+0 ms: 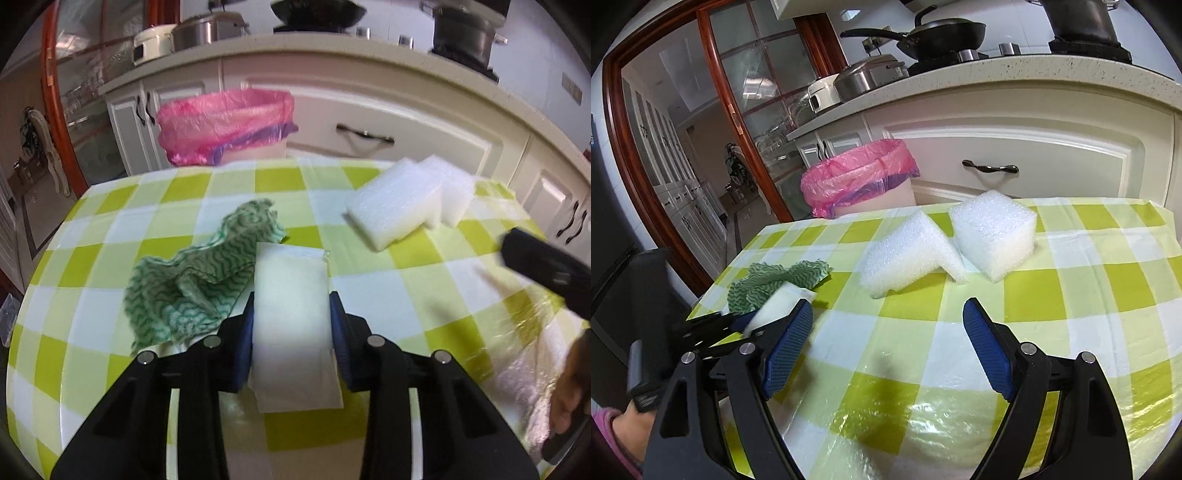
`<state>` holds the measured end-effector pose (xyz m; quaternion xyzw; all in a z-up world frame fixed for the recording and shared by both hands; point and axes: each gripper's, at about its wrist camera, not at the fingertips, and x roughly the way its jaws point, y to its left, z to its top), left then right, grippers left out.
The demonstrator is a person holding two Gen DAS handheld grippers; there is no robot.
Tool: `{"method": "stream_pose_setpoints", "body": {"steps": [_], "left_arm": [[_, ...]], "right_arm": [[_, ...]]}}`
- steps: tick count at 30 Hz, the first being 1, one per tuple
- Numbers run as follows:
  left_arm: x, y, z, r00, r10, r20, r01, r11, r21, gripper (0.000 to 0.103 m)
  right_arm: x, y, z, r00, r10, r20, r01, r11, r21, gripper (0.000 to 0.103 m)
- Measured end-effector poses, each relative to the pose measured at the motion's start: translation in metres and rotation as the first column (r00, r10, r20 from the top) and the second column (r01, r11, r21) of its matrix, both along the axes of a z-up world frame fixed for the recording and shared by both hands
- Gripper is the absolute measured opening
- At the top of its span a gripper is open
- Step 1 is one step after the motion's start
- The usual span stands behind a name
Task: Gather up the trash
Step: 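Grasp the white paper pad with the left gripper while the right gripper grasps a white foam piece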
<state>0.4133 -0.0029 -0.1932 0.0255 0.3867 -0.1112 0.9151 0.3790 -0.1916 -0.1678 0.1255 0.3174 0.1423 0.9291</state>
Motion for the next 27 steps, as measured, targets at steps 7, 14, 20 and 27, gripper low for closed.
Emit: {"method": "stream_pose_setpoints", "body": {"steps": [7,14,20,27], "left_arm": [[-0.030,0.020,0.027,0.993,0.036,0.115,-0.030,0.998,-0.049,0.036],[-0.045,0.048,0.045,0.979,0.058,0.196,-0.043,0.996,-0.080,0.036],[-0.049,0.068,0.050,0.974,0.065,0.216,-0.044,0.994,-0.101,0.036],[-0.052,0.078,0.047,0.974,0.048,0.221,-0.027,0.995,-0.097,0.036]], "right_arm": [[0.034,0.008,-0.016,0.994,-0.059,-0.095,0.066,0.995,0.069,0.079],[0.064,0.025,-0.019,0.975,-0.174,-0.135,0.188,0.978,0.096,0.079],[0.090,0.037,-0.019,0.945,-0.287,-0.156,0.301,0.951,0.073,0.079],[0.112,0.038,-0.031,0.913,-0.353,-0.205,0.369,0.928,0.046,0.055]]}}
